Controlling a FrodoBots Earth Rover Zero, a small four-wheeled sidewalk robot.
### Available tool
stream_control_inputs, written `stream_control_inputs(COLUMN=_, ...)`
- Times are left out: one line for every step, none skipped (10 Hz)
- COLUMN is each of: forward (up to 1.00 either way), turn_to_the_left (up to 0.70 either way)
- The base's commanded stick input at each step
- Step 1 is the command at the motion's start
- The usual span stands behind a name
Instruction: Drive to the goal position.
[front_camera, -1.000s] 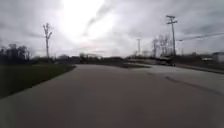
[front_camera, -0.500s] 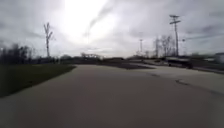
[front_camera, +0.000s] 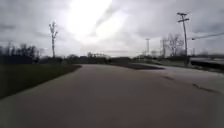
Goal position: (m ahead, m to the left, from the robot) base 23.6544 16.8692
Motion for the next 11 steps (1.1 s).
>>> stream_control_inputs(forward=1.00, turn_to_the_left=0.34)
stream_control_inputs(forward=1.00, turn_to_the_left=0.17)
stream_control_inputs(forward=1.00, turn_to_the_left=0.06)
stream_control_inputs(forward=1.00, turn_to_the_left=0.00)
stream_control_inputs(forward=1.00, turn_to_the_left=0.00)
stream_control_inputs(forward=1.00, turn_to_the_left=0.00)
stream_control_inputs(forward=1.00, turn_to_the_left=0.00)
stream_control_inputs(forward=1.00, turn_to_the_left=0.00)
stream_control_inputs(forward=1.00, turn_to_the_left=0.00)
stream_control_inputs(forward=1.00, turn_to_the_left=0.00)
stream_control_inputs(forward=1.00, turn_to_the_left=0.00)
